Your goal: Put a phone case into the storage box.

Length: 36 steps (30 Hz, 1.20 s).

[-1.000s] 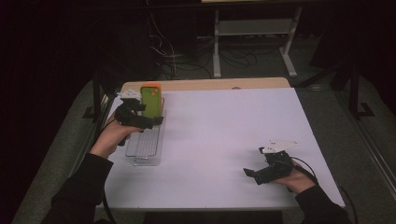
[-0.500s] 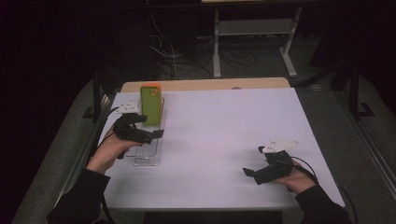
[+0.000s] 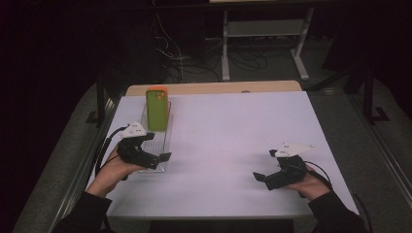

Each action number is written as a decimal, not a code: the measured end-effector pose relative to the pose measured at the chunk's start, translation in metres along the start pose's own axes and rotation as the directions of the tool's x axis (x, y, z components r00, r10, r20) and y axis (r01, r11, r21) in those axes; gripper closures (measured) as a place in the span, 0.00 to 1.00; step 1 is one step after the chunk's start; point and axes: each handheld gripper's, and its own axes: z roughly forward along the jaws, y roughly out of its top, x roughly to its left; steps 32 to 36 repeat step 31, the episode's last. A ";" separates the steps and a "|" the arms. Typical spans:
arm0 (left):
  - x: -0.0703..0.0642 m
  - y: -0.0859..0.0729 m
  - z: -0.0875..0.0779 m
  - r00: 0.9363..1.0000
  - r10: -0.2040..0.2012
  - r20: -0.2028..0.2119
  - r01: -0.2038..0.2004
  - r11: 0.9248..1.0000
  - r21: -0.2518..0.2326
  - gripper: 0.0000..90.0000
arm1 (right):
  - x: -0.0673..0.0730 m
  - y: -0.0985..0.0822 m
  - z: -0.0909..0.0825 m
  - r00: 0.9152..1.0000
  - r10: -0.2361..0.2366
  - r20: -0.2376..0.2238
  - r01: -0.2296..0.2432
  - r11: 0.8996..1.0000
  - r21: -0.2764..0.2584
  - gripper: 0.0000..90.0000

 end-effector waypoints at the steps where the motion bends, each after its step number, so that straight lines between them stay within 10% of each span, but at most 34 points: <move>1: -0.002 -0.002 0.000 1.000 0.008 0.000 -0.008 1.000 -0.006 0.00 | 0.000 0.001 -0.001 1.000 -0.002 0.002 0.002 1.000 -0.002 0.00; 19: -0.018 -0.046 -0.002 0.999 0.037 0.009 -0.037 0.999 -0.022 0.00 | 0.000 0.007 -0.004 1.000 -0.010 0.009 0.010 1.000 -0.027 0.00; 36: -0.014 -0.046 -0.007 1.000 0.017 0.006 -0.017 0.999 -0.042 0.00 | 0.003 0.013 -0.004 1.000 -0.017 0.010 0.017 0.999 -0.044 0.00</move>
